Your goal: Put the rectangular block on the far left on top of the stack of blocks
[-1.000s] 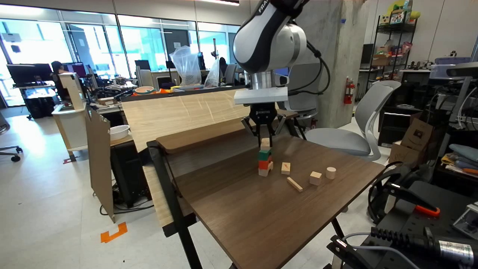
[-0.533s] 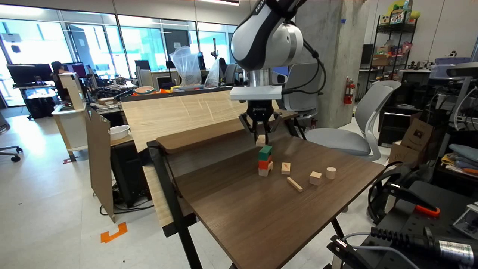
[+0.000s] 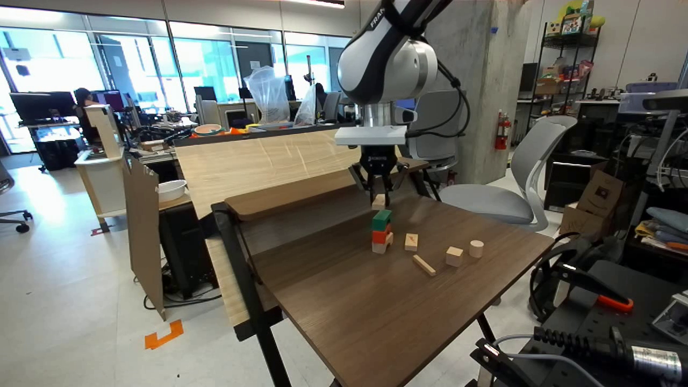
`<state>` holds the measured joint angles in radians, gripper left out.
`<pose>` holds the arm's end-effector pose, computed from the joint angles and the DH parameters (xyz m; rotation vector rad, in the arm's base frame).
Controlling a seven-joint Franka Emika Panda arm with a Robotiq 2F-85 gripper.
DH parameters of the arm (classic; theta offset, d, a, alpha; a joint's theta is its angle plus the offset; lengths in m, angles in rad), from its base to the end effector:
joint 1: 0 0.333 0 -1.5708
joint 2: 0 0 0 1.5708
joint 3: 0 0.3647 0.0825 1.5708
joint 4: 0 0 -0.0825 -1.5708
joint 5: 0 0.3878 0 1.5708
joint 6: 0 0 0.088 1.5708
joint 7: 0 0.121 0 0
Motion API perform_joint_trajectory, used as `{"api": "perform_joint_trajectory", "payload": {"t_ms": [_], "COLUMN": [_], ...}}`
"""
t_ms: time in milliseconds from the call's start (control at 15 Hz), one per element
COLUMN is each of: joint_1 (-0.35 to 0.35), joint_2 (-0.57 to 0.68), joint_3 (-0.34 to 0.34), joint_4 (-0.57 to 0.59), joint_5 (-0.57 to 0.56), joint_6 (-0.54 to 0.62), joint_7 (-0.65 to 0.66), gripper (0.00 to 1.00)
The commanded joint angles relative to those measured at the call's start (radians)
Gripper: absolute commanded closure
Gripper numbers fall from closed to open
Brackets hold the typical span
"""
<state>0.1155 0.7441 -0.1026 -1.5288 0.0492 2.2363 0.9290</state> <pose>0.7405 0.0248 0.2359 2.7756 -1.3774 -0.0225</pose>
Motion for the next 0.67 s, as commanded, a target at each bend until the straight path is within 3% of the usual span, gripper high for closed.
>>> {"api": "perform_joint_trajectory", "payload": {"t_ms": [0,600], "joint_1": [-0.017,-0.016], "joint_2": [0.029,0.041], "joint_3": [0.007,0.01], "joint_4": [0.058,0.054], "joint_5": [0.026,0.024], "joint_6": [-0.049,-0.051], "joint_7": [0.013,0.026], "gripper": [0.92,0.92]}}
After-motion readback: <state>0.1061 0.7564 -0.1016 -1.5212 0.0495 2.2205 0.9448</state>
